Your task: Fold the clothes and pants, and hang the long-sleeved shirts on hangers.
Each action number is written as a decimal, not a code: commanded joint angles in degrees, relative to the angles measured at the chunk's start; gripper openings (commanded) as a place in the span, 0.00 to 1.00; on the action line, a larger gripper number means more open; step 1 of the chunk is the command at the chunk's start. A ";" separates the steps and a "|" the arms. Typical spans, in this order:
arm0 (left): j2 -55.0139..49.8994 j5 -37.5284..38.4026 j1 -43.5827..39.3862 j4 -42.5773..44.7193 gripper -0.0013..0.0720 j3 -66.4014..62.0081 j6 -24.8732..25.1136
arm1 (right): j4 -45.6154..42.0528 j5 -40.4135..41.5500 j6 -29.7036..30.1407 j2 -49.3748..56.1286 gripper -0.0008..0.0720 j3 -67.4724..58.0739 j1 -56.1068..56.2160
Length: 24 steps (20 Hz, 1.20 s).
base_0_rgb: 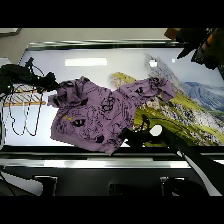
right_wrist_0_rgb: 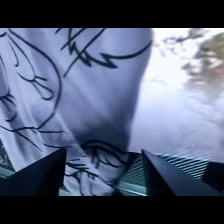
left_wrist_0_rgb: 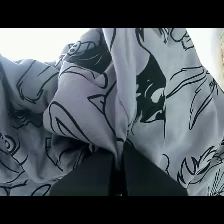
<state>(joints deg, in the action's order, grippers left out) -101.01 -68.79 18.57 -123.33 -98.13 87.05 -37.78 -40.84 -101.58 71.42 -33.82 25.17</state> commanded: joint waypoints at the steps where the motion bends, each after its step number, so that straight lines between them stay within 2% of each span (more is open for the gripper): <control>1: -0.04 -0.33 0.04 0.55 0.06 -0.04 0.00 | 1.38 5.49 -1.11 1.44 0.53 0.24 2.71; 2: -0.04 -0.31 0.04 0.57 0.06 -0.04 0.00 | 1.44 6.56 -1.14 1.42 0.43 0.17 2.71; 3: -0.04 -0.28 0.04 0.55 0.06 -0.04 0.00 | 1.36 6.75 -1.09 1.40 0.16 -0.20 2.62; 4: -0.04 -0.28 0.04 0.55 0.06 -0.04 0.00 | 1.33 6.56 -1.11 1.22 0.08 -0.83 2.10; 6: -0.09 -0.24 0.04 0.55 0.06 -0.04 0.00 | -0.31 4.00 -1.11 -0.33 0.08 -2.89 -1.42; 10: -0.22 -0.26 0.02 0.52 0.06 -0.04 0.00 | -8.90 -7.17 -1.03 -5.64 0.08 -8.68 -18.10; 14: -1.03 0.52 -0.09 0.50 0.06 -0.04 -0.02 | -12.87 -18.93 4.48 -7.26 0.08 -13.46 -32.33; 17: -2.51 2.10 -0.50 0.48 0.06 -0.04 -0.04 | -13.55 -24.50 7.78 -7.26 0.08 -14.29 -37.27; 21: -4.66 3.02 -1.16 0.46 0.06 -0.04 -0.02 | -14.40 -25.07 7.98 -7.19 0.08 -14.29 -37.70; 22: -4.98 2.97 -1.16 0.46 0.12 -0.04 -0.04 | -14.23 -24.72 7.93 -7.19 0.08 -14.29 -37.70; 24: -4.59 1.95 -0.52 0.13 0.57 -0.98 -0.02 | -14.14 -24.63 7.93 -7.19 0.08 -14.29 -37.70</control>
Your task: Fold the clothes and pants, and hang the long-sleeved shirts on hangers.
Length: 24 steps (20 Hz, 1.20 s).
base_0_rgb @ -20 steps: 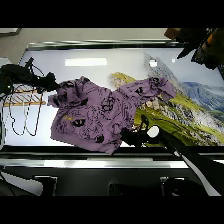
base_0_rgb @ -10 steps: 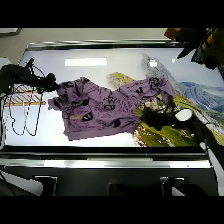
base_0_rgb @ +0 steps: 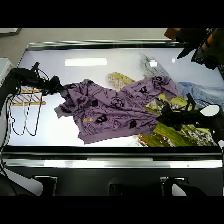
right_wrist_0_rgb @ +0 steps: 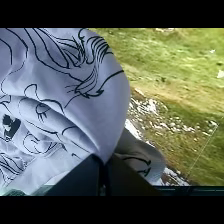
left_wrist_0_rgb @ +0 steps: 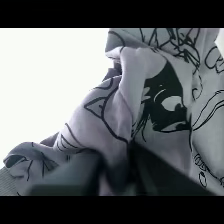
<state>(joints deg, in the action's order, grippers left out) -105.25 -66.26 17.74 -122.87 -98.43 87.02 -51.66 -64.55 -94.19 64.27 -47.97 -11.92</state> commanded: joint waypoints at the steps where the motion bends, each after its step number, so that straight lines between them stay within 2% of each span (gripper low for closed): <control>1: 0.37 -2.56 1.05 -0.39 0.73 -1.97 0.02 | -0.28 -0.94 0.61 -0.04 0.08 -0.15 -0.61; 2: 1.60 -5.40 2.01 -0.37 0.76 -3.23 0.42 | -0.28 -0.94 1.03 -0.04 0.08 -0.15 -0.61; 6: 10.32 -16.65 4.87 4.31 0.76 -1.53 5.31 | -0.37 -0.94 3.80 -0.04 0.08 -0.15 -0.61; 9: 18.38 -17.75 4.68 4.37 0.76 11.15 6.10 | -0.37 -1.42 4.57 -0.04 0.08 -0.11 -0.61; 13: 29.70 -8.83 1.53 -0.57 0.76 36.48 6.25 | -0.46 -2.80 5.25 -0.04 0.08 -0.11 -0.61; 16: 33.03 -3.65 -4.31 -4.24 0.75 50.23 6.25 | -0.50 -4.15 5.29 -0.04 0.08 -0.11 -0.61; 20: 32.96 3.65 -14.03 -5.60 0.75 57.44 5.99 | -0.52 -6.10 5.27 -0.04 0.08 -0.11 -0.61; 24: 32.48 10.25 -19.12 -7.04 0.75 57.64 3.76 | -0.50 -7.15 5.27 -0.04 0.08 -0.11 -0.61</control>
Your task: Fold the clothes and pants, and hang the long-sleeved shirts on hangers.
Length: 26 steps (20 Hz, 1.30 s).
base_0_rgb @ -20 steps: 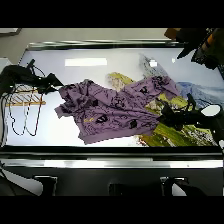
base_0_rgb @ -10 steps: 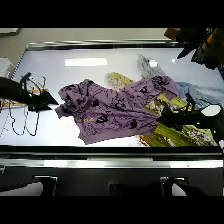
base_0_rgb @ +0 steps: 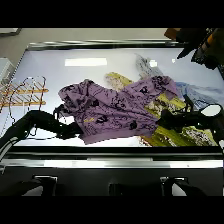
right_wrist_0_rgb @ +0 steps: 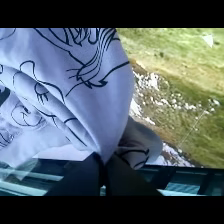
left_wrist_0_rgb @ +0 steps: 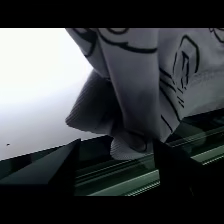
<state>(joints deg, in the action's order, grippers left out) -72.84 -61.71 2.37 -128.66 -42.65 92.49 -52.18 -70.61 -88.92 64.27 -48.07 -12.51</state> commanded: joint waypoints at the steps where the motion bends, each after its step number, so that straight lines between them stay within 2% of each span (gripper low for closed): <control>1: -0.09 7.04 -4.28 -1.25 0.76 1.86 -2.58 | 0.02 -1.33 0.02 -0.04 0.08 0.00 -0.02; 4: -0.68 9.70 -5.14 -2.01 0.74 1.86 -3.41 | 0.02 -1.46 0.02 -0.04 0.08 0.00 -0.02; 5: -0.92 10.14 -5.60 -2.32 0.62 1.84 -3.41 | 0.02 -1.46 0.02 -0.04 0.08 0.00 -0.02; 6: -1.11 10.27 -6.16 -2.34 0.43 1.79 -3.52 | 0.04 -1.46 0.02 -0.04 0.08 0.00 -0.02; 7: -1.27 10.27 -6.73 -2.32 0.19 1.75 -3.52 | 0.04 -1.44 0.09 -0.04 0.08 0.00 -0.02; 8: -1.27 10.27 -7.13 -2.36 0.06 1.55 -3.56 | 0.37 -1.49 0.70 -0.04 0.08 0.00 -0.02; 10: -0.74 9.53 -6.95 -2.49 0.06 -0.50 -3.52 | 3.30 -1.46 2.86 -0.20 0.08 0.00 -0.02; 13: 2.43 7.21 -4.09 -2.29 0.06 -10.32 -3.26 | 13.53 -0.96 13.84 -2.38 0.08 -1.86 -0.02; 17: 9.09 3.65 2.73 -2.25 0.06 -32.98 -2.89 | 16.20 3.23 18.88 -9.97 0.08 -17.44 -0.02; 19: 12.44 1.57 6.14 -2.23 0.06 -45.18 -2.93 | 14.25 5.46 18.82 -14.21 0.08 -28.98 -0.02; 22: 18.45 0.57 9.57 -1.62 0.06 -59.74 -2.97 | 8.98 6.62 14.84 -19.37 0.08 -46.56 -0.02; 24: 22.86 0.61 10.49 -1.27 0.06 -65.37 -3.23 | 3.93 6.71 10.86 -21.77 0.08 -56.68 -0.04; 26: 27.34 0.70 10.54 1.60 0.06 -67.47 -6.49 | -0.11 6.78 6.62 -22.62 0.08 -64.81 -0.04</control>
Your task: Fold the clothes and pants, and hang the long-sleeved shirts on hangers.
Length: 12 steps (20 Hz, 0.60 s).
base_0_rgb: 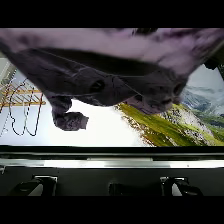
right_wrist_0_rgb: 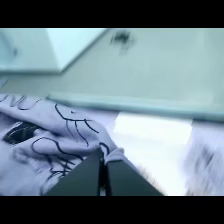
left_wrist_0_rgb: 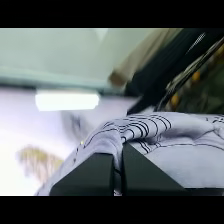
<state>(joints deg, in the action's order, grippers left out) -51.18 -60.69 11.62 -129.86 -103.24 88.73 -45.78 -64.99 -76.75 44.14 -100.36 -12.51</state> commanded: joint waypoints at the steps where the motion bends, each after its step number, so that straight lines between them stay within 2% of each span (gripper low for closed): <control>1: 8.11 -0.28 1.29 5.64 0.06 -6.88 -5.16 | -7.74 1.53 -7.52 -2.47 0.08 -15.65 -0.04; 4: 12.44 -0.42 1.27 18.08 0.06 -6.88 -12.94 | -8.41 5.60 -10.91 -2.27 0.08 -18.01 -0.04; 5: 12.63 -0.94 1.27 20.94 0.06 -6.88 -14.08 | -9.38 5.31 -12.13 -1.53 0.08 -18.01 -0.04; 8: 8.76 -6.91 1.25 22.80 0.06 -6.32 -13.84 | -10.62 -0.87 -16.22 4.02 0.08 -17.59 -0.02; 10: 2.40 -13.35 1.14 20.94 0.06 -5.57 -11.37 | -9.88 -8.15 -18.84 10.71 0.08 -16.46 -0.02; 12: -5.81 -15.19 1.14 18.60 0.06 -2.95 -7.61 | -8.68 -15.26 -18.82 19.50 0.08 -14.53 -0.02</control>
<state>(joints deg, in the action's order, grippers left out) -49.08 -70.39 12.78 -110.76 -108.14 77.71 -54.83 -70.67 -92.97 54.50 -116.27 -12.49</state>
